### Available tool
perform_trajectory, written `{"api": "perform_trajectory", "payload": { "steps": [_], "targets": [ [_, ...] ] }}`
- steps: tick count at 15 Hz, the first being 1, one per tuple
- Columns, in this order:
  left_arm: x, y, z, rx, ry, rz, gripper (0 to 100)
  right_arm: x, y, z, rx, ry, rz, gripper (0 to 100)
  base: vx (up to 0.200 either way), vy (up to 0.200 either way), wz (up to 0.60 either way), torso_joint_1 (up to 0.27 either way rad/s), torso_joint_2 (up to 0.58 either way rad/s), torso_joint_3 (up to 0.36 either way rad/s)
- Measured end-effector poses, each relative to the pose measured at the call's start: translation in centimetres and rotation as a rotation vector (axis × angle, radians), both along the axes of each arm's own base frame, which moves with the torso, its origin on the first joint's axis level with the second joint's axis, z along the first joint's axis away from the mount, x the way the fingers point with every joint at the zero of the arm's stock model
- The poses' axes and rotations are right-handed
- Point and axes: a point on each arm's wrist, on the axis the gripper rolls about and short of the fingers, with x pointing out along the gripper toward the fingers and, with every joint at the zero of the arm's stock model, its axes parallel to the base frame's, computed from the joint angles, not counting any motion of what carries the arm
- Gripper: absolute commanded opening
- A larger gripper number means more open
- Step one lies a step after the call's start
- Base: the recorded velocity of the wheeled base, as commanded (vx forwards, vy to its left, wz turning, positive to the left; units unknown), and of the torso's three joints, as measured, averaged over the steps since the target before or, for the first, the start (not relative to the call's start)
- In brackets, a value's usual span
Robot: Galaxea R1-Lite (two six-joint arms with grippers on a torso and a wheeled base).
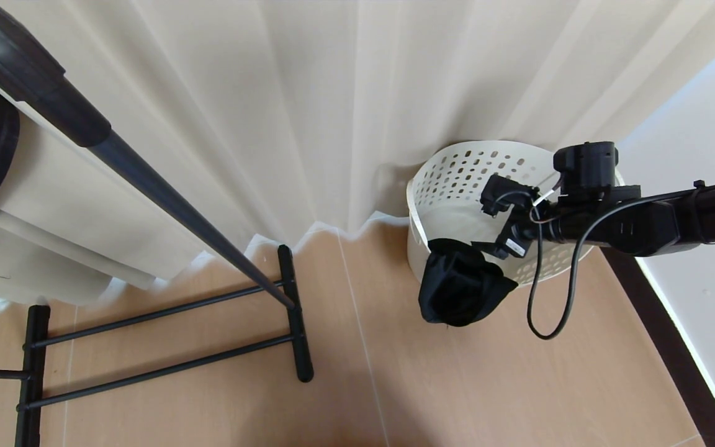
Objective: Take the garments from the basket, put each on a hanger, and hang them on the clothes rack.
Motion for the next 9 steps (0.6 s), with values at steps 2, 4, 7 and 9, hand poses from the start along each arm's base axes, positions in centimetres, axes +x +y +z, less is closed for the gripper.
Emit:
{"api": "perform_trajectory", "payload": {
  "steps": [2,4,7,9],
  "targets": [
    [0.0,0.0,0.0,0.0,0.0,0.0,100,0.5,0.1,-0.4,0.0,0.004,0.0,100,0.0,0.0,0.0,0.0,0.0,0.0],
    [0.0,0.0,0.0,0.0,0.0,0.0,100,1.0,0.3,-0.9,-0.002,0.011,0.003,100,0.0,0.0,0.0,0.0,0.0,0.0],
    [0.0,0.0,0.0,0.0,0.0,0.0,100,1.8,0.8,-1.6,-0.003,0.017,0.011,100,0.0,0.0,0.0,0.0,0.0,0.0],
    [0.0,0.0,0.0,0.0,0.0,0.0,100,2.2,1.2,-2.2,-0.005,0.024,0.018,100,0.0,0.0,0.0,0.0,0.0,0.0]
  ]
}}
